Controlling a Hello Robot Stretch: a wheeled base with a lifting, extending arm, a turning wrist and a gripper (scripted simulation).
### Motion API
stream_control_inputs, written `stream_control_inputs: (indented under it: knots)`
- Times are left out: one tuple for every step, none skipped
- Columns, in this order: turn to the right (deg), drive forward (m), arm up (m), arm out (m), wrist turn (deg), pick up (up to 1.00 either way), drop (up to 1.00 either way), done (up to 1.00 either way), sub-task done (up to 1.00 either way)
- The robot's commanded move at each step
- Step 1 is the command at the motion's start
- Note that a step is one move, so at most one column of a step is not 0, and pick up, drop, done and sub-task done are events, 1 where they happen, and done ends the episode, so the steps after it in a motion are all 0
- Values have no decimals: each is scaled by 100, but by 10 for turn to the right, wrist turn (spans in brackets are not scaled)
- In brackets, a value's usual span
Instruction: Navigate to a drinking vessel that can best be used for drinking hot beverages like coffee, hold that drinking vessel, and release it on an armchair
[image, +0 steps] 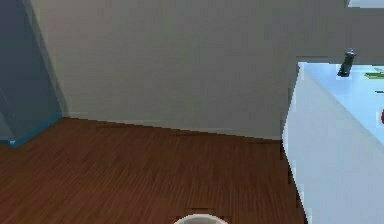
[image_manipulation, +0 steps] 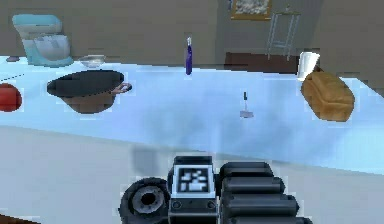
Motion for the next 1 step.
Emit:
stream_control_inputs:
  knots:
    - [-450,0,0,0,0,0,0,0,0]
